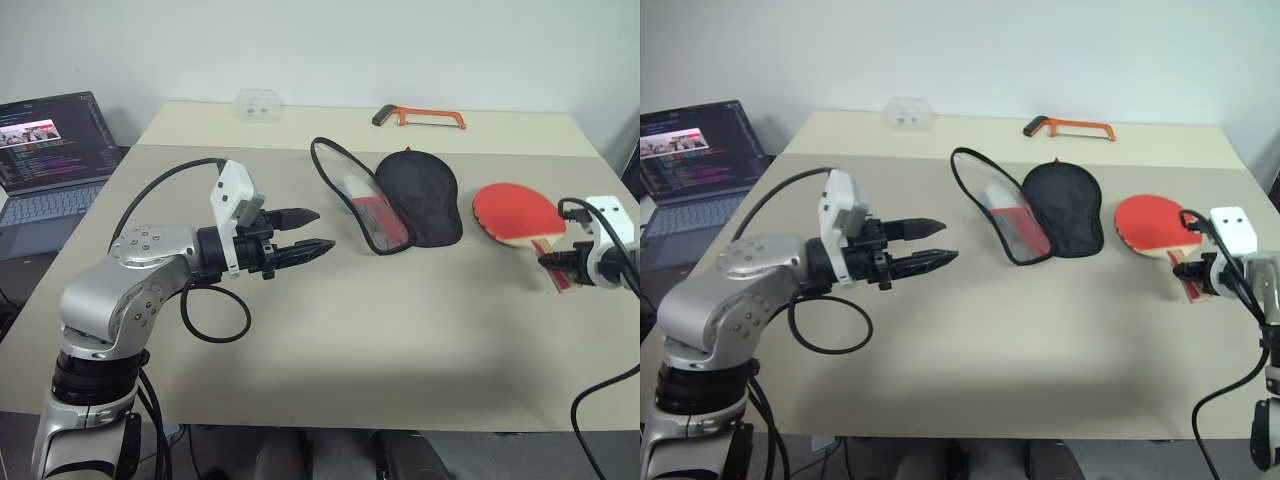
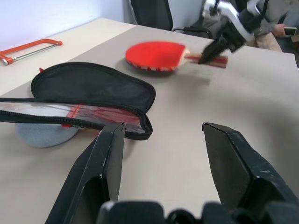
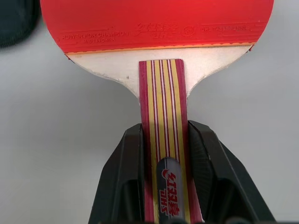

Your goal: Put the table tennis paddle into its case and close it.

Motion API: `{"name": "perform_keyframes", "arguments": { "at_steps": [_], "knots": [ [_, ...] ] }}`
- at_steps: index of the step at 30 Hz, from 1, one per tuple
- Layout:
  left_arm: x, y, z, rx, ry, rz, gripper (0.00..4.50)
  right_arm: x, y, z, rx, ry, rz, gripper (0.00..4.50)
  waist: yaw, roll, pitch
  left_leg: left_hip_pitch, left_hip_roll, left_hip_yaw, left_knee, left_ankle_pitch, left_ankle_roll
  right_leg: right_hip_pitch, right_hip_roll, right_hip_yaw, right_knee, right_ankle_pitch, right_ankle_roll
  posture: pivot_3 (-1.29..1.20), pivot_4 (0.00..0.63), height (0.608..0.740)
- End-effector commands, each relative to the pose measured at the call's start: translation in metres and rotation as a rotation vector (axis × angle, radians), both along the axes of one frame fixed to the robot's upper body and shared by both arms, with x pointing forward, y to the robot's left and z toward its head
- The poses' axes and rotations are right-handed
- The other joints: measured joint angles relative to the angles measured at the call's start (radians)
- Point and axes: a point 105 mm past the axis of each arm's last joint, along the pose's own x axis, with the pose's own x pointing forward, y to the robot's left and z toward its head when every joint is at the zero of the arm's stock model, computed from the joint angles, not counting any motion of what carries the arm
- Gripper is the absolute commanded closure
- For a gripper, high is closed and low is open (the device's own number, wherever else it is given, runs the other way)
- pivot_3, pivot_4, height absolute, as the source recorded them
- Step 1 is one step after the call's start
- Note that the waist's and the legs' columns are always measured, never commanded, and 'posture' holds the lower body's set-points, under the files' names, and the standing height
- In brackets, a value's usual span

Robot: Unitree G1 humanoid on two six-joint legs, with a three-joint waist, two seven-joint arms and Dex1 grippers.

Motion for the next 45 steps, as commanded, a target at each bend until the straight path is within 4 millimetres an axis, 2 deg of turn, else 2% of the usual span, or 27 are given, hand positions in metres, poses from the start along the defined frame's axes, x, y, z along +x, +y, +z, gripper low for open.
{"name": "perform_keyframes", "arguments": {
  "at_steps": [1,4,8,13,22,28,39,45],
  "knots": [
    [-0.003,-0.001,0.01,0.004,-0.058,-0.009,1.65,0.019,0.019,0.043,0.035,-0.176,0.006,3.53,-0.003,0.0,0.0,-0.001,0.0,0.0,0.0,0.0,0.0,-0.001,0.0,0.0,0.0,0.0,0.0,0.0,0.15,0.74],
    [-0.003,-0.003,0.009,0.005,-0.057,-0.01,1.65,0.037,0.048,0.048,0.088,-0.217,0.036,3.53,-0.008,0.0,0.0,-0.001,0.0,0.0,0.0,0.0,0.0,-0.003,0.001,0.001,0.001,0.0,0.0,0.0,0.15,0.74],
    [-0.004,-0.005,0.008,0.002,-0.062,-0.003,1.65,0.07,0.098,0.043,0.156,-0.252,0.085,3.53,-0.005,0.0,0.0,-0.002,0.0,0.0,0.0,0.0,0.0,-0.003,0.0,0.001,0.0,0.0,0.0,0.0,0.15,0.74],
    [-0.01,-0.006,0.006,0.002,-0.064,0.005,1.65,0.095,0.119,0.035,0.166,-0.266,0.079,3.53,0.005,0.0,0.0,-0.005,0.001,-0.001,0.0,0.0,0.0,-0.005,-0.001,0.0,0.0,0.0,0.0,0.0,0.15,0.74],
    [-0.014,-0.005,0.003,0.001,-0.06,0.035,1.65,0.121,0.141,0.02,0.17,-0.259,0.092,3.53,-0.003,0.0,0.0,-0.005,0.0,-0.001,0.0,0.0,0.001,-0.005,-0.001,0.0,0.001,0.0,0.0,0.0,0.15,0.74],
    [-0.015,-0.002,0.001,0.006,-0.058,0.061,1.65,0.125,0.155,0.009,0.186,-0.232,0.12,3.53,-0.008,0.0,0.0,-0.005,0.001,0.0,0.0,0.0,0.0,-0.005,-0.001,0.0,0.001,0.0,0.0,0.0,0.15,0.74],
    [-0.018,0.0,0.001,0.004,-0.056,0.081,1.65,0.126,0.169,0.002,0.201,-0.201,0.14,3.53,-0.01,0.0,0.0,-0.005,0.001,-0.001,0.0,0.0,0.0,-0.005,-0.001,-0.001,0.001,0.0,0.0,0.0,0.15,0.74],
    [-0.018,-0.001,0.0,0.004,-0.053,0.08,1.65,0.124,0.161,-0.004,0.185,-0.179,0.106,3.53,-0.01,0.0,0.0,-0.005,0.001,-0.001,0.0,0.0,0.0,-0.005,-0.001,-0.001,0.001,0.0,0.0,0.0,0.15,0.74]
  ]
}}
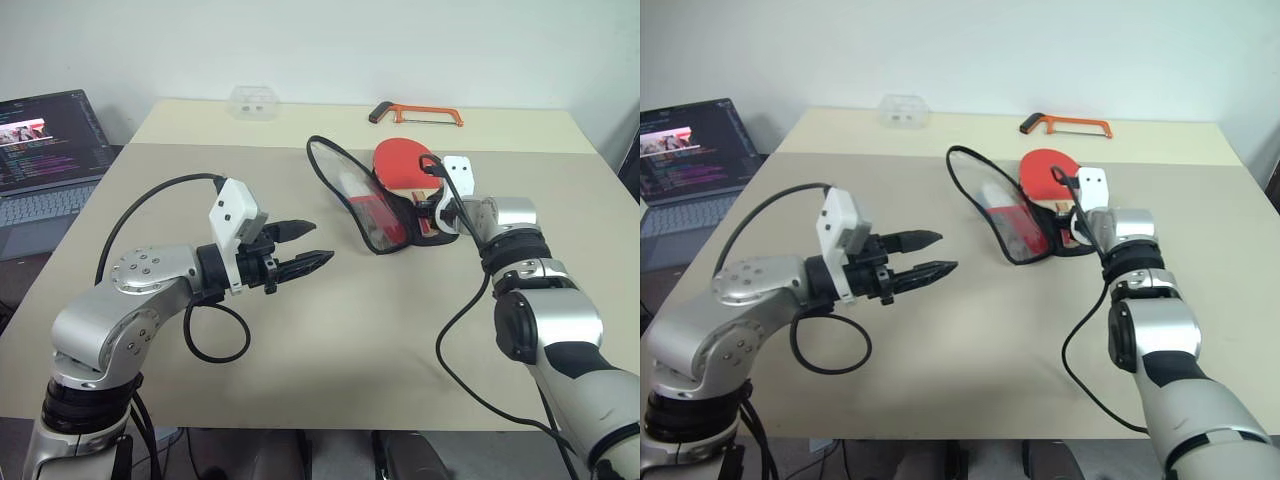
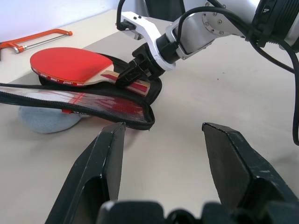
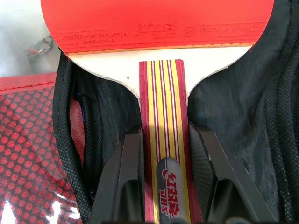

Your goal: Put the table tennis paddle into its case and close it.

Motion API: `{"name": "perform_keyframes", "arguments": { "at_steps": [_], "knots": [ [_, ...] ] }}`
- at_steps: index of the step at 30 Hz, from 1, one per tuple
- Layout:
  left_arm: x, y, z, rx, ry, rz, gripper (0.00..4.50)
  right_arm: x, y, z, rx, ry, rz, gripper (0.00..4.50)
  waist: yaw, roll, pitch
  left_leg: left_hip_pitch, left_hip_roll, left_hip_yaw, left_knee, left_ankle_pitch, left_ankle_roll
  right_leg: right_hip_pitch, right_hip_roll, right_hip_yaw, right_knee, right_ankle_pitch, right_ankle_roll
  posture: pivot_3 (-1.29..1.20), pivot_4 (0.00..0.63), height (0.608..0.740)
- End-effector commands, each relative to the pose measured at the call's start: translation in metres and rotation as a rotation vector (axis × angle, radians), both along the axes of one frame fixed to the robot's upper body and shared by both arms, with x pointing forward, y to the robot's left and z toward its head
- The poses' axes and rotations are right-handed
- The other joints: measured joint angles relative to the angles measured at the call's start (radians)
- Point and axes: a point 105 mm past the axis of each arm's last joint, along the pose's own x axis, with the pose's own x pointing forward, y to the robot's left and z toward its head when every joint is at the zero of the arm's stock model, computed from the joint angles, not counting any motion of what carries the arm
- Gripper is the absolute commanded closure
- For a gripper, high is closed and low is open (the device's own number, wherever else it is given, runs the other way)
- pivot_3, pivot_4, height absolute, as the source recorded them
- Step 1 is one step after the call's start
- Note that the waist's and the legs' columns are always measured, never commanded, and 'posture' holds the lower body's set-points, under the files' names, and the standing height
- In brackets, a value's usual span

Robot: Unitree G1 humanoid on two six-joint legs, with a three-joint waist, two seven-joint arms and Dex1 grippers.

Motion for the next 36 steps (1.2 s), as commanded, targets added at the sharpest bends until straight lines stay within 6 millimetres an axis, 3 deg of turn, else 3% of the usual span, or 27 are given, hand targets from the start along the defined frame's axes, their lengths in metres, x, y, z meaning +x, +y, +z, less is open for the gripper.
{"name": "perform_keyframes", "arguments": {
  "at_steps": [1,15,25,31,36],
  "knots": [
    [-0.006,-0.001,0.009,-0.001,-0.048,-0.011,1.65,0.003,-0.004,0.02,-0.005,-0.052,-0.018,3.53,0.0,0.0,0.0,0.0,0.0,0.0,0.0,0.0,0.0,0.0,0.0,0.0,0.0,0.0,0.0,0.0,0.15,0.74],
    [-0.004,-0.007,0.007,0.003,-0.044,-0.028,1.65,-0.002,-0.022,0.012,-0.034,-0.005,-0.095,3.53,0.0,0.0,0.0,0.0,0.0,0.0,0.0,0.0,0.0,0.0,0.0,0.0,0.0,0.0,0.0,0.0,0.15,0.74],
    [-0.003,-0.007,0.007,0.01,-0.047,-0.031,1.65,-0.004,-0.016,0.004,-0.014,0.03,-0.074,3.53,0.0,0.0,0.0,0.0,0.0,0.0,0.0,0.0,0.0,0.0,0.0,0.0,0.0,0.0,0.0,0.0,0.15,0.74],
    [-0.002,-0.005,0.007,0.017,-0.051,-0.026,1.65,-0.004,-0.015,0.005,-0.014,0.028,-0.074,1.61,0.0,0.0,0.0,0.0,0.0,0.0,0.0,0.0,0.0,0.0,0.0,0.0,0.0,0.0,0.0,0.0,0.15,0.74],
    [0.002,0.001,0.006,0.039,-0.055,0.0,1.65,-0.004,-0.014,0.018,-0.004,0.006,-0.055,0.03,0.0,0.0,0.0,0.001,0.0,0.0,0.0,0.0,0.0,0.001,0.0,0.0,0.0,0.0,0.0,0.0,0.15,0.74]
  ]
}}
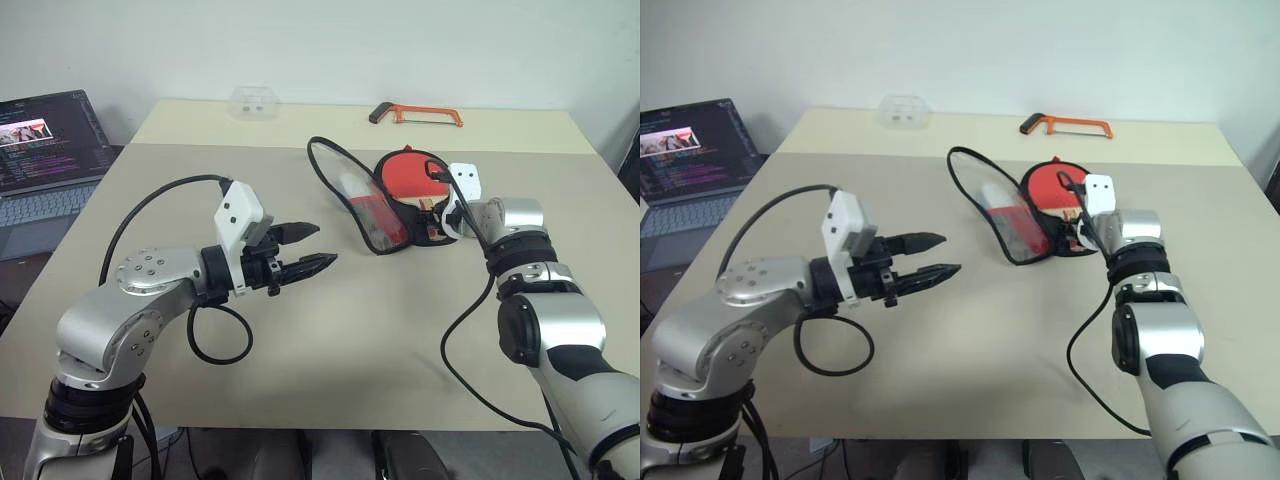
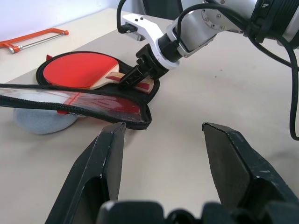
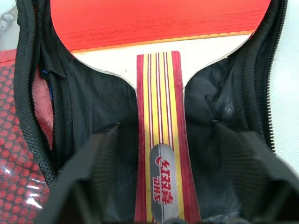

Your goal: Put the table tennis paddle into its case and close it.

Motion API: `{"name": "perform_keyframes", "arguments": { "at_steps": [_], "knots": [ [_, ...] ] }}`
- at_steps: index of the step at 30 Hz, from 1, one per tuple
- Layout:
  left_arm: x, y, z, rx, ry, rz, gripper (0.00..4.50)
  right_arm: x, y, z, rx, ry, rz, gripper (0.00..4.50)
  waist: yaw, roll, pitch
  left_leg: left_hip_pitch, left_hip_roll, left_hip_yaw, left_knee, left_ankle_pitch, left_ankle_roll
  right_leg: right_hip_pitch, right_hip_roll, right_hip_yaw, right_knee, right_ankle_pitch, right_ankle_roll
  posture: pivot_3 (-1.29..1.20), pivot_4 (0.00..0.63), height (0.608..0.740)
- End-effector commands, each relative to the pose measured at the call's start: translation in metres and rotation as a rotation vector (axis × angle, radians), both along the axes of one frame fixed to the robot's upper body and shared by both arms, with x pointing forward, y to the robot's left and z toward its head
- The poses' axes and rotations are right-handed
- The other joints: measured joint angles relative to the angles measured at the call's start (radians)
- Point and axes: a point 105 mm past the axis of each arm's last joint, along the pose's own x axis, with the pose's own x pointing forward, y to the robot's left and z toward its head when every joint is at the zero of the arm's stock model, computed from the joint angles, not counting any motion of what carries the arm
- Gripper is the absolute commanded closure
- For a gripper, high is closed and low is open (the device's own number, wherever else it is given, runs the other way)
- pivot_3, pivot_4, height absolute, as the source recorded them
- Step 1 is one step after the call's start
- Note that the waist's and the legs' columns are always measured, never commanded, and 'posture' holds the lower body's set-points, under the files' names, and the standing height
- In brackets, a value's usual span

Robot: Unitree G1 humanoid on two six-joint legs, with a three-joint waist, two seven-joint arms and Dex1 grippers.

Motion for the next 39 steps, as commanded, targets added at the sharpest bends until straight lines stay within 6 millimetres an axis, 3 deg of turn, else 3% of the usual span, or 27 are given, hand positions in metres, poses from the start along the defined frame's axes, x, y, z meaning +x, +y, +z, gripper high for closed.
{"name": "perform_keyframes", "arguments": {
  "at_steps": [1,4,9,13,15,18,22,27,32,39],
  "knots": [
    [0.004,0.004,0.009,0.018,-0.056,0.017,1.65,0.001,-0.002,0.03,0.015,-0.071,0.017,0.03,0.0,0.0,0.0,0.0,0.0,0.0,0.0,0.0,0.0,0.0,0.0,0.0,0.0,0.0,0.0,0.0,0.15,0.74],
    [0.011,0.01,0.009,0.022,-0.059,0.048,1.65,-0.009,-0.006,0.046,0.009,-0.085,0.044,0.03,0.003,0.0,0.0,0.0,0.0,0.0,0.0,0.0,0.0,0.0,0.0,0.0,0.0,0.0,0.0,0.0,0.15,0.74],
    [0.022,0.024,0.005,0.053,-0.053,0.093,1.65,-0.043,-0.025,0.078,-0.034,-0.127,0.142,0.03,0.011,0.0,0.0,-0.001,0.001,-0.001,-0.001,0.0,0.0,0.0,0.0,0.0,-0.001,0.0,0.0,0.0,0.15,0.74],
    [0.037,0.035,-0.004,0.1,-0.047,0.153,1.65,-0.065,-0.055,0.099,-0.129,-0.184,0.188,0.03,0.016,0.0,0.0,-0.001,0.0,-0.001,0.0,-0.001,0.001,0.0,0.0,-0.001,-0.001,0.0,0.0,0.0,0.15,0.74],
    [0.05,0.036,-0.014,0.144,-0.053,0.188,1.65,-0.081,-0.065,0.106,-0.141,-0.256,0.32,0.03,0.018,0.0,0.0,-0.001,-0.001,0.0,0.0,-0.002,0.003,0.0,0.0,-0.001,-0.001,0.0,0.0,0.0,0.15,0.74],
    [0.071,0.034,-0.035,0.231,-0.07,0.23,1.65,-0.114,-0.065,0.101,-0.178,-0.326,0.601,0.03,0.033,0.0,0.0,-0.001,-0.001,-0.001,0.0,-0.002,0.004,0.001,0.001,-0.002,-0.003,0.0,0.0,0.0,0.15,0.74],
    [0.09,0.022,-0.055,0.286,-0.076,0.219,2.55,-0.149,-0.051,0.084,-0.13,-0.347,0.88,0.0,0.029,0.0,0.0,-0.001,-0.001,0.001,0.001,-0.003,0.006,0.001,0.001,-0.002,-0.003,0.0,0.0,0.0,0.15,0.74],
    [0.113,0.003,-0.062,0.215,-0.063,0.242,4.38,-0.157,-0.031,0.087,-0.063,-0.432,0.988,0.0,0.028,0.0,0.0,0.001,-0.001,0.0,0.003,-0.003,0.006,0.002,0.002,-0.002,0.0,0.001,0.001,0.0,0.15,0.74],
    [0.129,-0.01,-0.071,0.228,-0.074,0.264,4.45,-0.162,-0.018,0.087,-0.044,-0.468,1.048,0.0,0.033,0.0,0.0,0.001,-0.001,0.0,0.003,-0.003,0.006,0.002,0.002,-0.002,-0.001,0.001,0.001,0.0,0.15,0.74],
    [0.134,-0.056,-0.062,0.174,-0.099,0.196,4.45,-0.155,-0.018,0.084,-0.071,-0.491,1.011,0.0,0.039,0.0,0.0,0.0,-0.001,0.0,0.003,-0.002,0.003,0.002,0.001,-0.002,-0.001,0.001,0.001,0.0,0.15,0.74]
  ]
}}
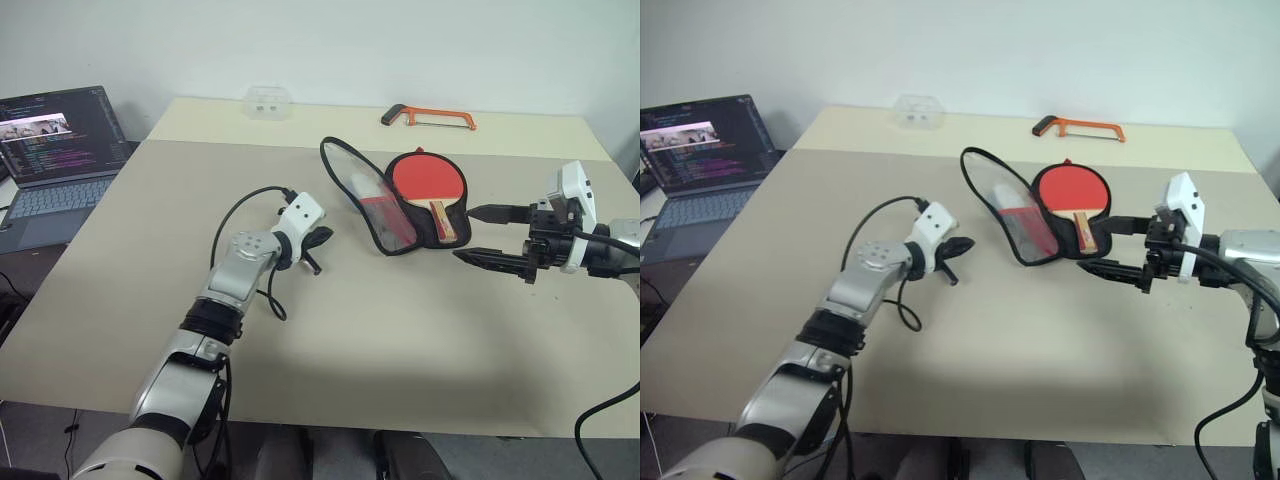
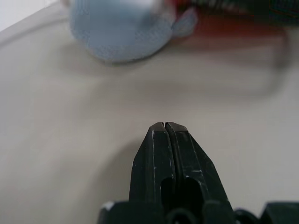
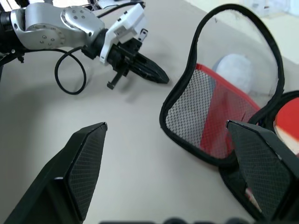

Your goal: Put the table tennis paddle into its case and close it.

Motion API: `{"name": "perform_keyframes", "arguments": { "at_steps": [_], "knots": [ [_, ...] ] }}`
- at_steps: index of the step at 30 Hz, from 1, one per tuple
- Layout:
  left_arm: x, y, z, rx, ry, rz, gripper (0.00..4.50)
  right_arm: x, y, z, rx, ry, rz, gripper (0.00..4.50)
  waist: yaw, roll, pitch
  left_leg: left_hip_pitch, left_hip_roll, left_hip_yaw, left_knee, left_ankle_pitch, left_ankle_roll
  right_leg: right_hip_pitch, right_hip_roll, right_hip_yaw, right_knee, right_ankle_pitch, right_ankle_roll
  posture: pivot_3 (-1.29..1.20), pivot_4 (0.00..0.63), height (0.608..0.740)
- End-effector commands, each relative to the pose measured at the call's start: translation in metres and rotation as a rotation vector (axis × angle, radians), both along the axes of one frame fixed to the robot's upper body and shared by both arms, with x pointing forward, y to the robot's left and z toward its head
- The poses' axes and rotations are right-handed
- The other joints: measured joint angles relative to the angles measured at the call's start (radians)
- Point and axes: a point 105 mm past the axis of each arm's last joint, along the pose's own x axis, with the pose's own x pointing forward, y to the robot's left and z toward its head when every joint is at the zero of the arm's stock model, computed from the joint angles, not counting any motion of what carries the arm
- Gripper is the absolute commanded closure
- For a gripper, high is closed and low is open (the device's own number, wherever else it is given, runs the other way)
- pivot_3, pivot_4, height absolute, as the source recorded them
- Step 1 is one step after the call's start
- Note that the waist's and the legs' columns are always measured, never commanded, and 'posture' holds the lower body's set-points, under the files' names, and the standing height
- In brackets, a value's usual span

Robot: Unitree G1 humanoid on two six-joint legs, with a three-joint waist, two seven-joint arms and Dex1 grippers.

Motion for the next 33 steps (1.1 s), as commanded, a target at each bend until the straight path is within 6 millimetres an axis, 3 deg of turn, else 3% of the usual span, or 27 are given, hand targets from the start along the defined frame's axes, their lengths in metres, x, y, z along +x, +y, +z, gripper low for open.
{"name": "perform_keyframes", "arguments": {
  "at_steps": [1,8,13,19,27,30,33],
  "knots": [
    [-0.002,-0.035,0.026,-0.053,-0.083,-0.084,4.45,0.001,0.0,0.007,-0.017,-0.059,-0.014,0.0,0.002,0.0,0.0,0.0,0.0,0.0,0.0,0.0,0.0,0.0,0.0,0.0,0.0,0.0,0.0,0.0,0.15,0.74],
    [-0.015,-0.101,0.048,-0.123,-0.13,-0.234,4.45,0.004,-0.004,0.008,-0.016,-0.081,-0.061,0.0,0.002,0.0,0.0,0.0,0.0,0.0,0.0,0.0,0.0,0.0,0.0,0.0,0.0,0.0,0.0,0.0,0.15,0.74],
    [-0.016,-0.137,0.068,-0.16,-0.182,-0.266,4.45,0.001,-0.008,0.013,0.0,-0.101,-0.097,0.0,0.003,0.0,0.0,0.0,-0.001,0.0,0.0,0.0,0.0,0.0,0.0,0.0,0.0,0.0,0.0,0.0,0.15,0.74],
    [-0.006,-0.169,0.063,-0.032,-0.303,-0.227,4.45,-0.005,-0.01,0.018,0.012,-0.12,-0.14,0.0,0.002,0.0,0.0,0.0,-0.001,0.0,-0.001,0.0,0.0,0.0,0.001,0.001,0.0,0.0,0.0,0.0,0.15,0.74],
    [-0.007,-0.182,0.02,0.057,-0.213,-0.129,4.45,-0.015,-0.012,0.032,0.035,-0.157,-0.184,0.0,-0.003,0.0,0.0,0.001,-0.002,-0.001,-0.003,0.0,0.0,-0.001,0.001,0.002,0.0,0.0,0.001,0.0,0.15,0.74],
    [-0.011,-0.187,0.019,-0.001,-0.188,-0.143,4.45,-0.016,-0.011,0.034,0.044,-0.16,-0.195,0.0,0.0,0.0,0.0,0.0,-0.002,0.0,-0.002,0.0,0.0,-0.001,0.001,0.002,0.0,0.0,0.001,0.0,0.15,0.74],
    [-0.007,-0.181,0.031,-0.058,-0.216,-0.144,4.45,-0.004,-0.019,0.03,0.106,-0.085,-0.29,0.0,0.001,0.0,0.0,0.001,-0.002,0.0,-0.002,0.0,-0.001,0.0,0.001,0.002,0.0,0.0,0.001,0.0,0.15,0.74]
  ]
}}
